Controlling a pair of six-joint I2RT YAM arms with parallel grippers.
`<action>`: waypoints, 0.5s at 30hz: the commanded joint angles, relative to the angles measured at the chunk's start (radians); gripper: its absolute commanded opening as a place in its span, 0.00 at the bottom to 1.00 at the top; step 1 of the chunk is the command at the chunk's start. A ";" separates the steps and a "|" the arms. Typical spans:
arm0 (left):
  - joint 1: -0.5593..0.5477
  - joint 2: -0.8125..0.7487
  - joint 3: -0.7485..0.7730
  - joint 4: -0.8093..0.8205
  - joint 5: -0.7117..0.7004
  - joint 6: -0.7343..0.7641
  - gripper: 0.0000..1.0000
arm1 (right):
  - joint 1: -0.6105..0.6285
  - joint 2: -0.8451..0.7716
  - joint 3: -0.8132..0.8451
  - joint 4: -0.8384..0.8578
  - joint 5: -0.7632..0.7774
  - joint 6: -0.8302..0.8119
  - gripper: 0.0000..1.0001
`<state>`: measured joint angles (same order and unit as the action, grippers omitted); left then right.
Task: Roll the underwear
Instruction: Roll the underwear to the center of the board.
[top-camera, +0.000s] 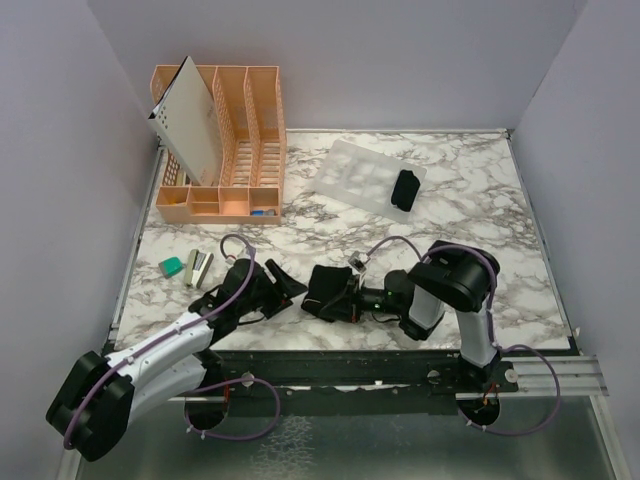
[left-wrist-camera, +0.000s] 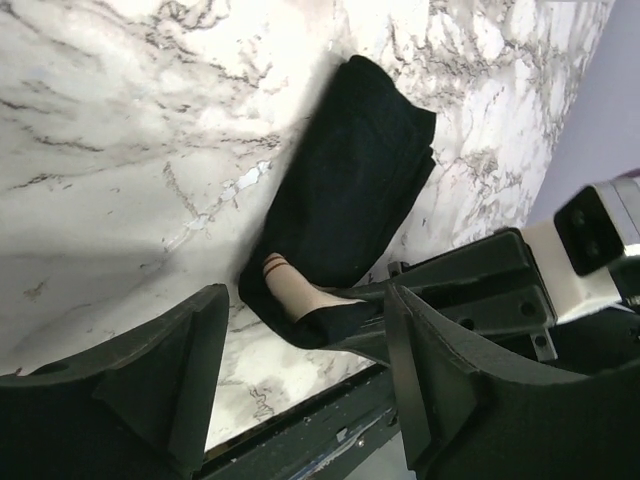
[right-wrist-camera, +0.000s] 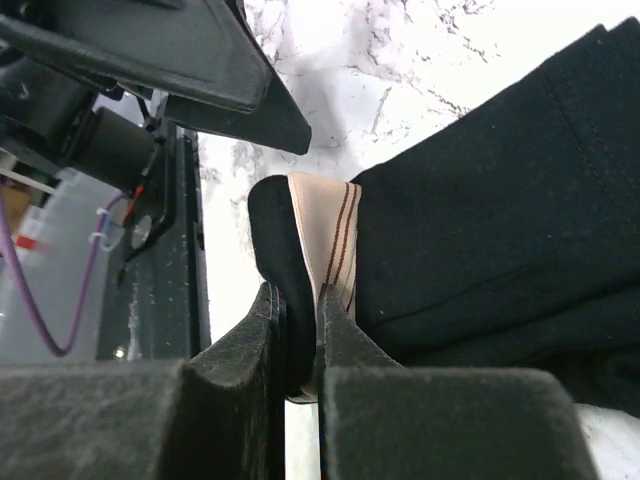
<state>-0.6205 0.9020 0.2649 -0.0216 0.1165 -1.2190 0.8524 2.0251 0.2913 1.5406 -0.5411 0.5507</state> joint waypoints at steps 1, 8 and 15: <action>0.002 0.032 -0.019 0.096 0.040 0.074 0.68 | -0.023 0.091 -0.019 0.073 -0.030 0.174 0.03; 0.002 0.037 -0.046 0.106 0.047 0.093 0.70 | -0.098 0.064 0.067 -0.274 -0.075 0.235 0.03; 0.002 0.043 -0.088 0.166 0.055 0.076 0.71 | -0.107 0.060 0.122 -0.472 -0.063 0.243 0.03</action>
<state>-0.6201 0.9409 0.1963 0.0898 0.1486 -1.1511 0.7582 2.0415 0.4374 1.3602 -0.6556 0.8005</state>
